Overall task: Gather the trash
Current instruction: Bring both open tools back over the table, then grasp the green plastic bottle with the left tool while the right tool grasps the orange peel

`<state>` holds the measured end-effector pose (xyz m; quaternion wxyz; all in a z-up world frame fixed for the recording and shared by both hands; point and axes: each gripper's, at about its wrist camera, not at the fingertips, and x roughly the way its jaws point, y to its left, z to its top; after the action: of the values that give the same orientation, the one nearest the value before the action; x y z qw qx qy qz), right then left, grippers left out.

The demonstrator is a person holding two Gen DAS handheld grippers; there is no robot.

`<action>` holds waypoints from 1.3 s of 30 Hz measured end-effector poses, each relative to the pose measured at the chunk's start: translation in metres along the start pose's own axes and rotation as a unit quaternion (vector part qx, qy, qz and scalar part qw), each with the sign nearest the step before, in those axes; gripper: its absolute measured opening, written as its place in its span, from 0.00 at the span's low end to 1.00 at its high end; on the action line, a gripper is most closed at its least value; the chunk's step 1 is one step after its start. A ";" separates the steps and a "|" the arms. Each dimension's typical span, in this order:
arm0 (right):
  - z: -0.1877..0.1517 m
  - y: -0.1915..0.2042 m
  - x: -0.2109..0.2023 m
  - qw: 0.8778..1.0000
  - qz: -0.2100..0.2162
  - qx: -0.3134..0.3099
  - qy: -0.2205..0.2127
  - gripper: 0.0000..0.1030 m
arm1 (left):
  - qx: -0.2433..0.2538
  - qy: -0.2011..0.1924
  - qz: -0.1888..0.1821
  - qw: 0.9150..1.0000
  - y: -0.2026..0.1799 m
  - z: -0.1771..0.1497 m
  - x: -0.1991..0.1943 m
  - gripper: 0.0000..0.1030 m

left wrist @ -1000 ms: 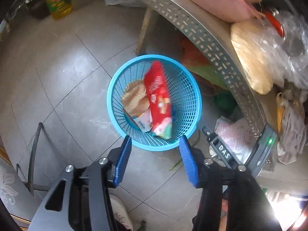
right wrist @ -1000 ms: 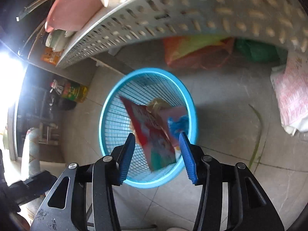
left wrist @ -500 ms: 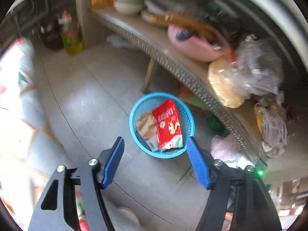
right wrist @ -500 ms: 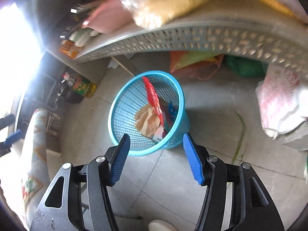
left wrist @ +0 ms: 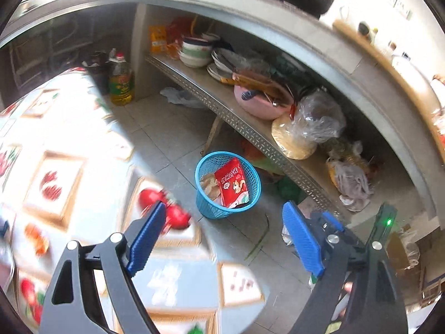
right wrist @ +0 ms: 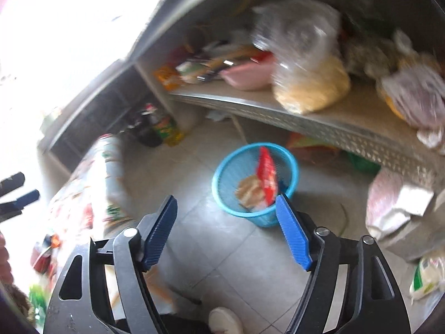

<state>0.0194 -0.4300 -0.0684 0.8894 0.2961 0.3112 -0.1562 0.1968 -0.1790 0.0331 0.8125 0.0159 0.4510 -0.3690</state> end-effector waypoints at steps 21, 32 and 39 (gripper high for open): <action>-0.016 0.231 0.020 0.941 0.233 -0.202 0.137 0.78 | -0.130 -0.154 0.161 0.966 0.142 -0.167 -0.186 0.85; -0.061 0.341 0.080 0.903 0.249 -0.279 0.211 0.78 | -0.150 -0.137 0.263 0.943 0.185 -0.203 -0.202 0.88; -0.081 0.377 0.116 0.891 0.215 -0.334 0.220 0.75 | -0.244 -0.101 0.229 0.937 0.236 -0.209 -0.185 0.88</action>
<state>0.2443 -0.0980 -0.0329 0.8567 0.0685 0.4610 0.2212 0.1317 0.1758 -0.0255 0.8951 -0.1176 0.4269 -0.0516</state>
